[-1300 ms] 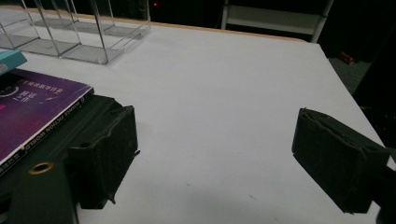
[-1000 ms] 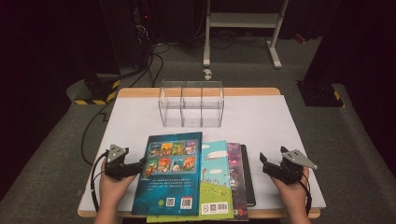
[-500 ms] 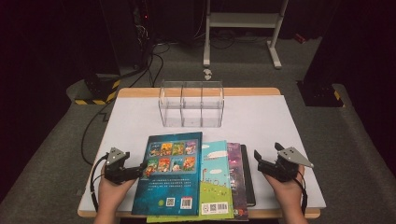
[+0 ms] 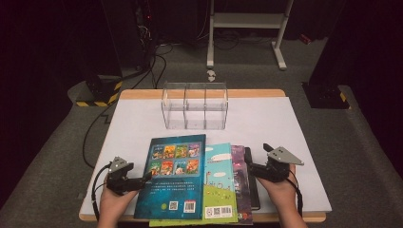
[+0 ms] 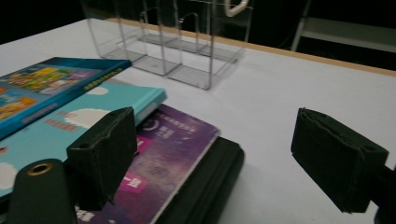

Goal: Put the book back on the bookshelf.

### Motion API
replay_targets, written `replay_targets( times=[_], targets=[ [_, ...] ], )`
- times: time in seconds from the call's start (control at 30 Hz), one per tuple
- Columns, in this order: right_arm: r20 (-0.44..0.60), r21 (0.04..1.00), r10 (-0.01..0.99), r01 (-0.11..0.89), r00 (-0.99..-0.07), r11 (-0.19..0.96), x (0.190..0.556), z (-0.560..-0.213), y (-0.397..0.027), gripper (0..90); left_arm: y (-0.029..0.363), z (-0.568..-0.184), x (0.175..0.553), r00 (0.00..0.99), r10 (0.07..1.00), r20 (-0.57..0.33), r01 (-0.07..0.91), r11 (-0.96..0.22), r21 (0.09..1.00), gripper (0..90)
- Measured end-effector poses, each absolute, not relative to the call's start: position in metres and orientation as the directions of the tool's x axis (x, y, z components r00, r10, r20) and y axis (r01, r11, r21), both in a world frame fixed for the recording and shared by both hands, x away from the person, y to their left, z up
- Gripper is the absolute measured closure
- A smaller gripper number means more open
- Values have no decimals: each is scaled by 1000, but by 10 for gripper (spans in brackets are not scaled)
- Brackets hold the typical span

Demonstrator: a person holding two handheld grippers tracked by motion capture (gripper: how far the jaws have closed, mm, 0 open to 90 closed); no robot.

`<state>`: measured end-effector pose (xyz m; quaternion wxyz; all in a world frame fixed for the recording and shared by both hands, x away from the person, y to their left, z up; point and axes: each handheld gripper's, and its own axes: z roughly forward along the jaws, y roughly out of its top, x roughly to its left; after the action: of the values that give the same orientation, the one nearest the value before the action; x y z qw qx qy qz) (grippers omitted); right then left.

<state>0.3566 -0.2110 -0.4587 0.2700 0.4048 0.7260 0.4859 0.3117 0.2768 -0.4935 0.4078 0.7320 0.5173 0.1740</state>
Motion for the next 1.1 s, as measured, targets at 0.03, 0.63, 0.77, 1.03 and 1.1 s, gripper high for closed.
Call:
replay_targets(
  times=[0.03, 0.63, 0.77, 1.03, 1.1],
  targets=[
    [-2, 926, 842, 317, -540, 206, 356, -459, -209, 143, 276, -494, 312, 406, 898, -168, 620, -136, 773, 101],
    [-12, 890, 789, 354, -614, 289, 353, -461, -181, 129, 263, -503, 312, 451, 859, -244, 653, -132, 746, 173],
    [10, 889, 782, 363, -623, 278, 351, -461, -178, 114, 261, -503, 312, 458, 854, -246, 651, -134, 747, 177],
    [20, 894, 779, 360, -626, 266, 347, -458, -175, 110, 258, -503, 313, 459, 856, -238, 653, -144, 743, 149],
    [14, 887, 782, 369, -623, 278, 347, -458, -174, 125, 258, -502, 313, 459, 856, -237, 655, -146, 741, 152]
  ],
)
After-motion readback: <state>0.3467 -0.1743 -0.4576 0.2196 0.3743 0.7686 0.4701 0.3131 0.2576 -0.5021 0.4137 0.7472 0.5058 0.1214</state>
